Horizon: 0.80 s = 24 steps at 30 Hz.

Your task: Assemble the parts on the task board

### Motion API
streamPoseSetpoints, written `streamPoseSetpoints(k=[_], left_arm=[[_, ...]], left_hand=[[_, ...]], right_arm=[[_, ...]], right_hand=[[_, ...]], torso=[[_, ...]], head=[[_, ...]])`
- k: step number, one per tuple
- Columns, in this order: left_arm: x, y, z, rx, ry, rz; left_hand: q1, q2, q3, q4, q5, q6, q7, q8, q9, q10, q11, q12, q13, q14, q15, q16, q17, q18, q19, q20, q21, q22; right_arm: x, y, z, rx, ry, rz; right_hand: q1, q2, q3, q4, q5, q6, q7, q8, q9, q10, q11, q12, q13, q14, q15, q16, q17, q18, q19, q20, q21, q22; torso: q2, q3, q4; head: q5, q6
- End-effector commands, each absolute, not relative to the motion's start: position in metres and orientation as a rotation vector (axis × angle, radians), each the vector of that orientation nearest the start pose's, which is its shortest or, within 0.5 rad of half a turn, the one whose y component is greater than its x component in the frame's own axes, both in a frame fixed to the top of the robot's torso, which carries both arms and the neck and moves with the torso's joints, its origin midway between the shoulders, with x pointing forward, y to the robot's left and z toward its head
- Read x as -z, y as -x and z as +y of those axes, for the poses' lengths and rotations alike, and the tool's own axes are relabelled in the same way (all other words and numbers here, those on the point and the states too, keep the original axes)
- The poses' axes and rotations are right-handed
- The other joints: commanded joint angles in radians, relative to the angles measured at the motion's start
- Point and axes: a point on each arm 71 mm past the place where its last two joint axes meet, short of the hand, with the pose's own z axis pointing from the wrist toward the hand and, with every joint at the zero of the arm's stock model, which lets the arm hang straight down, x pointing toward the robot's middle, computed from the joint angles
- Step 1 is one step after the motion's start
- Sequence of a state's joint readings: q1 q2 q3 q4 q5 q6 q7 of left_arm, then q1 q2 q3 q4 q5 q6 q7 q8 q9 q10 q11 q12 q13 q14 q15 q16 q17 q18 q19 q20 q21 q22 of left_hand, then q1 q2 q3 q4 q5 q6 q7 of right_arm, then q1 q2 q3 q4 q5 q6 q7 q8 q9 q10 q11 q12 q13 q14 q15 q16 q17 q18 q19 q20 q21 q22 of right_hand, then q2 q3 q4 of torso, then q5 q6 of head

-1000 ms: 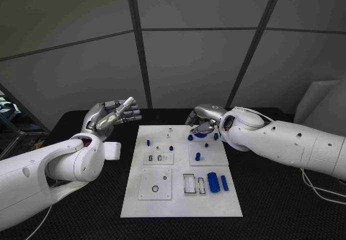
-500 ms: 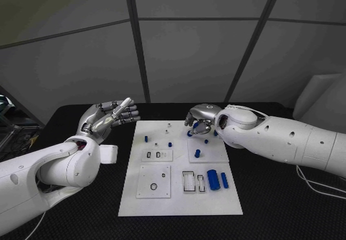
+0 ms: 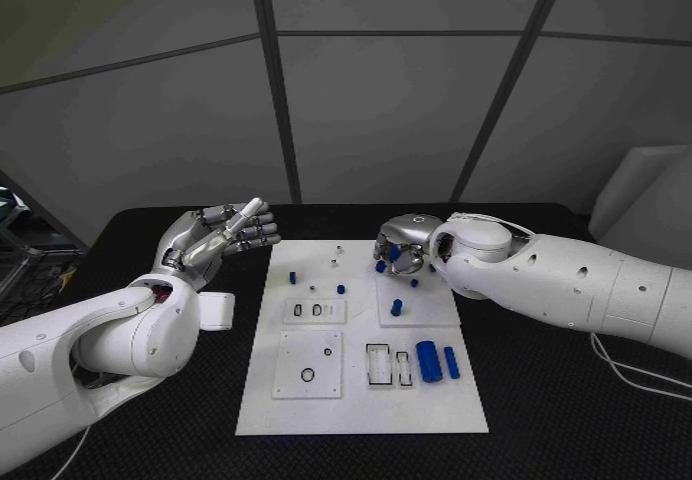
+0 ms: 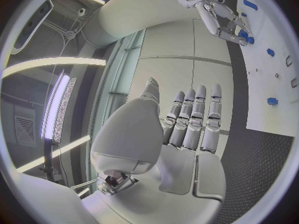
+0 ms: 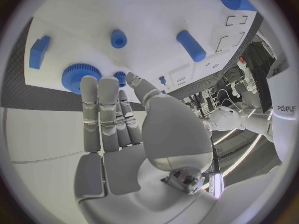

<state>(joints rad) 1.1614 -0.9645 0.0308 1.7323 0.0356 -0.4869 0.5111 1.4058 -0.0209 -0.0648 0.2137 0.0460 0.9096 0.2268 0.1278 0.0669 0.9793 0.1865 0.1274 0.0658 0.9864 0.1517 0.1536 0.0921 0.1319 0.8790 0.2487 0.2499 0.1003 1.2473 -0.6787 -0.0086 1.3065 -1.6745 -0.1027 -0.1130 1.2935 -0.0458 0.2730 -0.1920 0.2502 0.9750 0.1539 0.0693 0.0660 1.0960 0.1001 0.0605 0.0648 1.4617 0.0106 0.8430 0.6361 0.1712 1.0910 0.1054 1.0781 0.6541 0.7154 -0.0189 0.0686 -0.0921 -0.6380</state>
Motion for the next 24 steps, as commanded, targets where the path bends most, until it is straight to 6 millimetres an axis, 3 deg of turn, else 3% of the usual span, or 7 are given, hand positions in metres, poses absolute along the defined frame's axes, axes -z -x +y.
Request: streamPoseSetpoints(k=[1, 24], left_arm=[[0.1461, -0.455, 0.2191, 1.567, 1.111, 1.217], [0.1463, -0.4554, 0.2186, 1.566, 1.112, 1.217]], left_hand=[[-0.001, 0.009, -0.006, -0.002, 0.001, -0.001, 0.012, -0.006, -0.001, -0.001, 0.003, -0.006, -0.001, -0.008, -0.001, -0.004, -0.001, 0.049, 0.0, 0.008, -0.004, -0.001], [-0.002, 0.01, -0.007, -0.002, 0.001, -0.002, 0.013, -0.009, -0.001, -0.002, 0.004, -0.009, -0.001, -0.007, 0.0, -0.006, -0.002, 0.049, 0.001, 0.008, -0.005, -0.002]], right_arm=[[0.1743, -0.5336, -0.1761, -0.418, 0.42, 1.743], [0.1733, -0.5354, -0.1731, -0.447, 0.401, 1.726]], right_hand=[[0.007, 0.0, 0.02, 0.004, -0.012, 0.003, -0.003, -0.004, 0.002, 0.011, 0.0, 0.002, 0.0, 0.028, 0.003, 0.042, 0.038, -0.018, 0.015, 0.002, 0.024, 0.032], [-0.022, -0.002, 0.118, 0.057, -0.037, 0.051, 0.0, 0.002, 0.005, 0.063, -0.006, 0.003, -0.001, 0.027, 0.0, 0.194, 0.176, -0.037, 0.066, 0.001, 0.118, 0.168]], torso=[[0.005, 0.0013, -0.0013], [0.016, 0.003, -0.0033]], head=[[0.0, 0.0], [0.002, -0.004]])
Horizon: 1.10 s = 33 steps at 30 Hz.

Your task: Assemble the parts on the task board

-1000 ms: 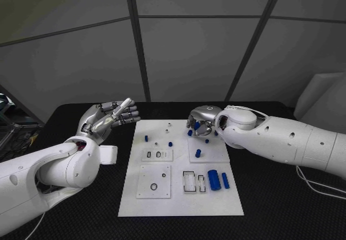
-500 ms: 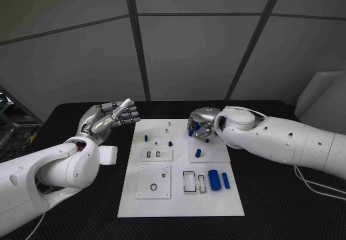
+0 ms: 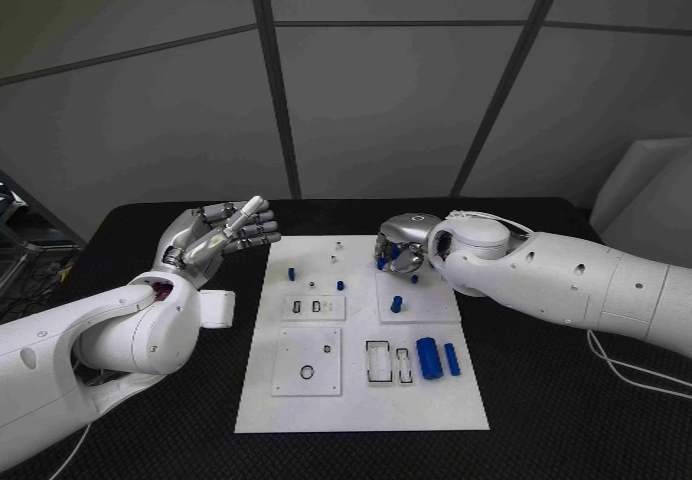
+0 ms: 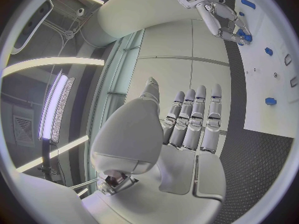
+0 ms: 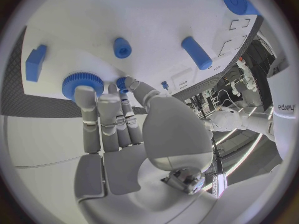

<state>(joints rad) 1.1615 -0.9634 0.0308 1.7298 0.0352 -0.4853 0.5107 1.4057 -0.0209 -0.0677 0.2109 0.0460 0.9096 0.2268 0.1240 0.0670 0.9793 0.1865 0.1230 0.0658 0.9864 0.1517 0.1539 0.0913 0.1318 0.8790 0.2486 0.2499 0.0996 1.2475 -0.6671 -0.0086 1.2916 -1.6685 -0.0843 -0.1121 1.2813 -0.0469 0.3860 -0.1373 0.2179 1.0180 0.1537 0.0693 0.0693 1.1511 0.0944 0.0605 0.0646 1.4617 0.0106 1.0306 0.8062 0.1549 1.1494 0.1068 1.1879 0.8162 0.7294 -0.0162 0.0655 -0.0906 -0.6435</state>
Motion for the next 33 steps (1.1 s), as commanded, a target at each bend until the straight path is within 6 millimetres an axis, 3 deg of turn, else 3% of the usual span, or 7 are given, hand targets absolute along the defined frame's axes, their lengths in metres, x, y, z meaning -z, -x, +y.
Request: streamPoseSetpoints(k=[1, 4, 9, 20, 33], left_arm=[[0.146, -0.455, 0.219, 1.566, 1.112, 1.217], [0.146, -0.456, 0.219, 1.566, 1.112, 1.218], [0.147, -0.456, 0.219, 1.565, 1.113, 1.219], [0.147, -0.457, 0.221, 1.558, 1.115, 1.217], [0.147, -0.457, 0.219, 1.559, 1.116, 1.22]], left_hand=[[-0.002, 0.01, -0.004, 0.0, 0.001, -0.002, 0.013, -0.005, -0.001, -0.002, 0.004, -0.004, -0.001, -0.007, 0.0, -0.006, -0.001, 0.049, 0.001, 0.008, -0.005, -0.001], [-0.002, 0.01, -0.004, 0.0, 0.001, -0.002, 0.013, -0.005, -0.001, -0.002, 0.004, -0.004, -0.001, -0.007, 0.0, -0.006, -0.001, 0.049, 0.001, 0.008, -0.005, -0.001], [-0.002, 0.01, -0.004, 0.0, 0.001, -0.002, 0.013, -0.005, -0.001, -0.002, 0.004, -0.004, -0.001, -0.007, 0.0, -0.006, -0.001, 0.049, 0.001, 0.008, -0.005, -0.001], [-0.002, 0.011, -0.004, 0.0, 0.001, -0.002, 0.014, -0.006, -0.001, -0.003, 0.005, -0.006, -0.001, -0.007, 0.0, -0.007, -0.001, 0.049, 0.002, 0.008, -0.006, -0.002], [-0.001, 0.013, -0.004, -0.001, 0.001, -0.003, 0.014, -0.007, -0.001, -0.003, 0.005, -0.007, -0.001, -0.007, 0.0, -0.008, -0.001, 0.049, 0.003, 0.009, -0.006, -0.002]], right_arm=[[0.173, -0.535, -0.173, -0.448, 0.4, 1.725], [0.172, -0.535, -0.173, -0.452, 0.396, 1.715], [0.169, -0.535, -0.172, -0.469, 0.385, 1.673], [0.156, -0.531, -0.166, -0.502, 0.35, 1.568], [0.14, -0.546, -0.145, -0.494, 0.315, 1.482]], right_hand=[[-0.009, -0.001, 0.009, 0.006, -0.005, 0.013, -0.001, 0.003, 0.002, 0.012, -0.002, 0.003, 0.0, 0.027, 0.0, 0.014, 0.013, -0.021, 0.011, -0.001, 0.013, 0.014], [-0.002, 0.005, 0.027, 0.013, -0.008, 0.034, -0.005, 0.01, 0.006, 0.035, -0.007, 0.007, 0.002, 0.031, -0.005, 0.045, 0.046, -0.026, 0.028, -0.003, 0.032, 0.046], [0.032, 0.018, 0.07, 0.009, -0.051, 0.082, -0.014, 0.027, 0.018, 0.09, -0.022, 0.015, 0.009, 0.039, -0.019, 0.11, 0.118, -0.039, 0.068, -0.013, 0.08, 0.123], [0.035, 0.009, 0.09, 0.016, -0.044, 0.095, -0.014, 0.025, 0.024, 0.107, -0.025, 0.005, 0.009, 0.037, -0.022, 0.144, 0.15, -0.045, 0.081, -0.015, 0.105, 0.159], [0.031, -0.002, 0.103, 0.025, -0.028, 0.091, -0.009, 0.016, 0.025, 0.099, -0.021, 0.0, 0.006, 0.035, -0.019, 0.166, 0.171, -0.047, 0.086, -0.012, 0.117, 0.177]], torso=[[0.003, 0.0002, 0.0002], [0.003, 0.0002, 0.0002], [0.005, 0.0007, -0.0005], [0.006, 0.0006, -0.001], [0.012, -0.001, 0.0023]], head=[[0.0, 0.001], [0.0, 0.001], [0.001, 0.004], [0.003, 0.015], [0.005, 0.037]])
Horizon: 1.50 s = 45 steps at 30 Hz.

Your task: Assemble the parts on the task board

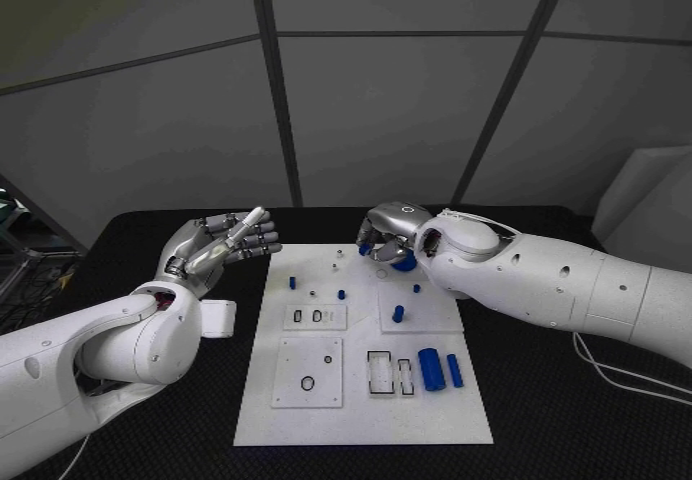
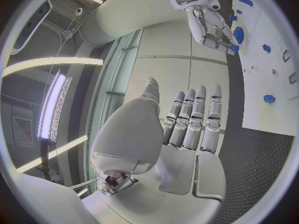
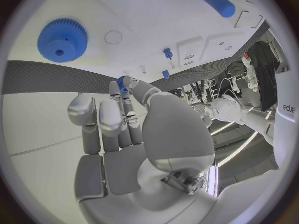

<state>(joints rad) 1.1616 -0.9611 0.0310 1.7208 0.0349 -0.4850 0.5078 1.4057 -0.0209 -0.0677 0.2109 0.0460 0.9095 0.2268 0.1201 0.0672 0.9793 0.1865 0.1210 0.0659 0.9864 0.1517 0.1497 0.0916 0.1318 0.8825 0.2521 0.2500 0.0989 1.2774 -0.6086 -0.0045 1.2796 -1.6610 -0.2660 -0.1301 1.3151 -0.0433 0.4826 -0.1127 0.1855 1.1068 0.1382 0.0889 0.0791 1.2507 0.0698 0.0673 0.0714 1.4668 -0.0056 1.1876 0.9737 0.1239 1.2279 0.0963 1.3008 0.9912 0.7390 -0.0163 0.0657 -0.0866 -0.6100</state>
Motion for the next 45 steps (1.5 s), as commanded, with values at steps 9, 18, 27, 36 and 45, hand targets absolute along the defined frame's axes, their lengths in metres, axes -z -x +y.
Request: streamPoseSetpoints(k=[9, 18, 27, 36, 45], left_arm=[[0.147, -0.457, 0.217, 1.565, 1.116, 1.225], [0.146, -0.457, 0.215, 1.567, 1.115, 1.226], [0.146, -0.457, 0.215, 1.564, 1.117, 1.228], [0.145, -0.456, 0.214, 1.569, 1.115, 1.23], [0.144, -0.456, 0.213, 1.572, 1.113, 1.229]], left_hand=[[-0.001, 0.013, -0.004, -0.001, 0.001, -0.003, 0.014, -0.003, -0.002, -0.003, 0.005, -0.005, -0.001, -0.007, 0.0, -0.004, -0.002, 0.049, -0.001, 0.005, -0.006, -0.002], [-0.001, 0.013, -0.004, -0.001, 0.001, -0.003, 0.014, -0.003, -0.002, -0.003, 0.005, -0.005, -0.001, -0.007, 0.0, -0.004, -0.002, 0.049, -0.001, 0.005, -0.006, -0.002], [-0.001, 0.015, -0.007, -0.003, 0.001, -0.006, 0.019, -0.009, -0.002, -0.008, 0.008, -0.012, -0.001, -0.007, 0.002, -0.009, -0.003, 0.049, 0.002, 0.006, -0.009, -0.004], [-0.001, 0.015, -0.009, -0.004, 0.001, -0.008, 0.021, -0.013, -0.002, -0.01, 0.01, -0.015, -0.001, -0.007, 0.003, -0.012, -0.003, 0.049, 0.003, 0.007, -0.01, -0.005], [-0.001, 0.015, -0.009, -0.004, 0.001, -0.009, 0.021, -0.014, -0.002, -0.011, 0.01, -0.016, -0.001, -0.007, 0.003, -0.013, -0.003, 0.049, 0.003, 0.007, -0.01, -0.005]], right_arm=[[0.142, -0.558, -0.123, -0.5, 0.319, 1.47], [0.145, -0.561, -0.109, -0.501, 0.338, 1.5], [0.148, -0.563, -0.106, -0.486, 0.342, 1.53], [0.151, -0.565, -0.104, -0.468, 0.345, 1.563], [0.152, -0.566, -0.101, -0.463, 0.348, 1.573]], right_hand=[[-0.005, -0.009, 0.014, 0.006, 0.01, -0.001, 0.01, -0.009, 0.016, -0.007, 0.007, -0.006, -0.002, 0.031, 0.0, 0.024, 0.02, -0.018, 0.012, 0.001, 0.013, 0.016], [-0.007, -0.013, 0.015, 0.009, 0.008, -0.002, 0.011, -0.011, 0.017, -0.009, 0.008, -0.006, -0.003, 0.031, 0.001, 0.029, 0.025, -0.019, 0.014, 0.002, 0.016, 0.021], [-0.008, -0.013, 0.016, 0.01, 0.008, -0.003, 0.011, -0.012, 0.017, -0.01, 0.008, -0.006, -0.003, 0.031, 0.001, 0.032, 0.028, -0.019, 0.015, 0.003, 0.017, 0.023], [-0.009, -0.015, 0.017, 0.013, 0.009, -0.005, 0.012, -0.014, 0.017, -0.013, 0.009, -0.007, -0.003, 0.031, 0.001, 0.036, 0.032, -0.019, 0.015, 0.004, 0.019, 0.025], [-0.011, -0.018, 0.019, 0.015, 0.009, -0.008, 0.012, -0.017, 0.017, -0.018, 0.01, -0.007, -0.004, 0.03, 0.002, 0.041, 0.035, -0.02, 0.015, 0.005, 0.021, 0.028]], torso=[[0.005, -0.0021, 0.0045], [0.008, -0.0011, 0.0021], [0.008, -0.0007, 0.0022], [0.012, -0.0021, 0.0027], [0.014, -0.0009, 0.001]], head=[[0.003, 0.009], [0.005, 0.007], [0.008, 0.005], [0.011, 0.003], [0.013, 0.002]])
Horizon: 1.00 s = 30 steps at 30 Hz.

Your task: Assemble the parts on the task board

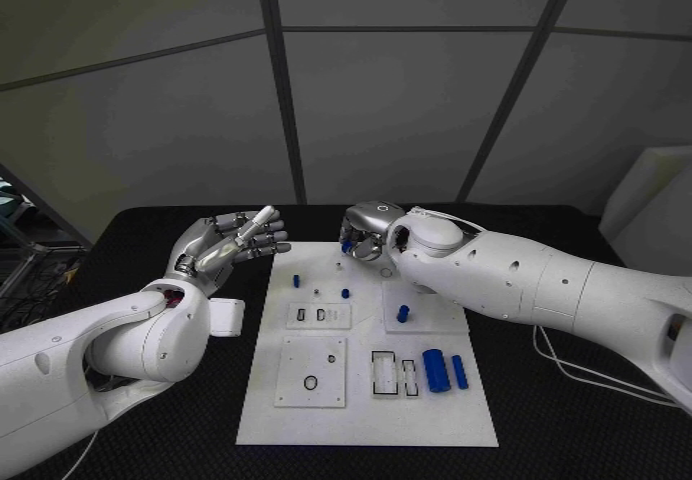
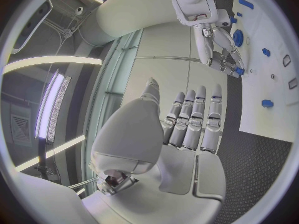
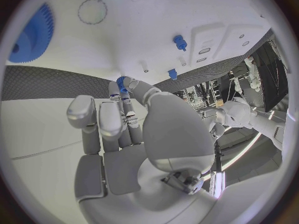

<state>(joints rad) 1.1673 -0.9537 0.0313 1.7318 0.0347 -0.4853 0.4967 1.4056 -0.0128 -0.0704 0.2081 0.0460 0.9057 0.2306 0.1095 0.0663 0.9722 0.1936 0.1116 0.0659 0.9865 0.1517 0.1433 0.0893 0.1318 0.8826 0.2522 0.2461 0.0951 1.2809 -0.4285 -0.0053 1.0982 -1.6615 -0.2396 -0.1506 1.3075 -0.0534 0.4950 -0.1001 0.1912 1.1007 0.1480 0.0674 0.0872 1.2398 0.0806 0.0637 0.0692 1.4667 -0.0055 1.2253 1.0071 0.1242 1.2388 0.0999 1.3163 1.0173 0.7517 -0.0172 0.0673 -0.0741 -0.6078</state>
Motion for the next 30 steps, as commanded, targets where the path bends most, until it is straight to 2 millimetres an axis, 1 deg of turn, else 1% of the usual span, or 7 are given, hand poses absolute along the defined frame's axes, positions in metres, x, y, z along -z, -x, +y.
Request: streamPoseSetpoints(k=[1, 8, 13, 18, 22, 26, 30], left_arm=[[0.1434, -0.4555, 0.2127, 1.573, 1.113, 1.23], [0.1428, -0.4552, 0.2119, 1.576, 1.111, 1.231], [0.1425, -0.4552, 0.2122, 1.575, 1.111, 1.229], [0.1422, -0.4552, 0.2123, 1.576, 1.11, 1.229], [0.1421, -0.4554, 0.2124, 1.576, 1.11, 1.229], [0.1421, -0.4554, 0.2128, 1.575, 1.11, 1.228], [0.1421, -0.4557, 0.2132, 1.574, 1.11, 1.228]], left_hand=[[0.0, 0.007, -0.007, -0.002, 0.001, -0.006, 0.018, -0.004, -0.001, -0.004, 0.003, -0.007, -0.001, -0.007, 0.003, -0.007, -0.001, 0.049, 0.003, 0.007, -0.007, -0.002], [0.0, 0.007, -0.007, -0.002, 0.001, -0.006, 0.019, -0.005, -0.001, -0.005, 0.004, -0.008, -0.001, -0.007, 0.003, -0.007, -0.001, 0.049, 0.004, 0.007, -0.007, -0.002], [0.0, 0.007, -0.007, -0.002, 0.001, -0.006, 0.019, -0.005, -0.001, -0.005, 0.004, -0.008, -0.001, -0.007, 0.003, -0.007, -0.001, 0.049, 0.004, 0.007, -0.007, -0.002], [0.0, 0.008, -0.008, -0.002, 0.001, -0.008, 0.02, -0.006, -0.001, -0.006, 0.005, -0.01, -0.001, -0.008, 0.004, -0.009, -0.002, 0.049, 0.004, 0.007, -0.008, -0.002], [0.0, 0.008, -0.008, -0.002, 0.001, -0.008, 0.02, -0.006, -0.001, -0.006, 0.005, -0.01, -0.001, -0.008, 0.004, -0.009, -0.002, 0.049, 0.004, 0.007, -0.008, -0.002], [-0.001, 0.008, -0.008, -0.002, 0.001, -0.008, 0.021, -0.007, -0.001, -0.007, 0.005, -0.01, -0.001, -0.008, 0.004, -0.009, -0.002, 0.049, 0.004, 0.007, -0.008, -0.003], [-0.001, 0.008, -0.008, -0.002, 0.001, -0.008, 0.021, -0.007, -0.001, -0.007, 0.005, -0.01, -0.001, -0.008, 0.004, -0.009, -0.002, 0.049, 0.004, 0.007, -0.008, -0.003]], right_arm=[[0.1519, -0.5665, -0.1008, -0.463, 0.348, 1.573], [0.1523, -0.5678, -0.0989, -0.461, 0.347, 1.574], [0.1524, -0.5683, -0.098, -0.46, 0.345, 1.573], [0.1524, -0.5686, -0.0973, -0.465, 0.339, 1.574], [0.1526, -0.5686, -0.0973, -0.467, 0.337, 1.577], [0.1527, -0.5682, -0.0977, -0.469, 0.338, 1.58], [0.1526, -0.5678, -0.0977, -0.471, 0.339, 1.58]], right_hand=[[-0.004, -0.008, 0.006, 0.003, 0.004, -0.002, 0.002, 0.004, 0.008, -0.008, -0.001, -0.004, -0.002, 0.03, 0.002, 0.004, 0.002, -0.02, 0.004, 0.002, 0.006, 0.002], [-0.006, -0.01, 0.008, 0.006, 0.005, -0.006, 0.003, 0.001, 0.008, -0.014, 0.001, -0.004, -0.002, 0.03, 0.003, 0.006, 0.004, -0.02, 0.004, 0.003, 0.007, 0.002], [-0.009, -0.016, 0.011, 0.01, 0.006, -0.016, 0.006, -0.003, 0.007, -0.026, 0.004, -0.005, -0.003, 0.028, 0.005, 0.01, 0.005, -0.02, 0.003, 0.005, 0.009, 0.004], [-0.022, -0.036, 0.015, 0.024, 0.003, -0.063, 0.017, -0.008, -0.003, -0.088, 0.018, -0.005, -0.006, 0.021, 0.018, 0.011, -0.004, -0.019, -0.006, 0.016, 0.007, -0.002], [-0.027, -0.052, 0.013, 0.03, 0.005, -0.106, 0.017, -0.008, -0.013, -0.125, 0.024, -0.005, -0.006, 0.015, 0.023, 0.006, -0.018, -0.015, -0.017, 0.022, 0.001, -0.015], [-0.028, -0.063, 0.006, 0.033, 0.007, -0.125, 0.018, -0.007, -0.016, -0.146, 0.027, -0.004, -0.005, 0.011, 0.025, 0.002, -0.027, -0.014, -0.023, 0.026, -0.003, -0.023], [-0.029, -0.066, 0.004, 0.034, 0.008, -0.129, 0.019, -0.007, -0.017, -0.151, 0.028, -0.004, -0.005, 0.01, 0.026, 0.001, -0.03, -0.013, -0.025, 0.026, -0.005, -0.026]], torso=[[0.001, -0.0004, -0.0005], [0.002, -0.0004, 0.0006], [0.002, 0.0003, -0.0012], [0.003, 0.0006, -0.0022], [0.003, 0.0005, -0.0022], [0.004, 0.0008, -0.0026], [0.004, 0.0007, -0.003]], head=[[0.0, -0.001], [0.002, -0.003], [0.004, -0.003], [0.005, -0.004], [0.005, -0.004], [0.005, -0.003], [0.005, -0.003]])
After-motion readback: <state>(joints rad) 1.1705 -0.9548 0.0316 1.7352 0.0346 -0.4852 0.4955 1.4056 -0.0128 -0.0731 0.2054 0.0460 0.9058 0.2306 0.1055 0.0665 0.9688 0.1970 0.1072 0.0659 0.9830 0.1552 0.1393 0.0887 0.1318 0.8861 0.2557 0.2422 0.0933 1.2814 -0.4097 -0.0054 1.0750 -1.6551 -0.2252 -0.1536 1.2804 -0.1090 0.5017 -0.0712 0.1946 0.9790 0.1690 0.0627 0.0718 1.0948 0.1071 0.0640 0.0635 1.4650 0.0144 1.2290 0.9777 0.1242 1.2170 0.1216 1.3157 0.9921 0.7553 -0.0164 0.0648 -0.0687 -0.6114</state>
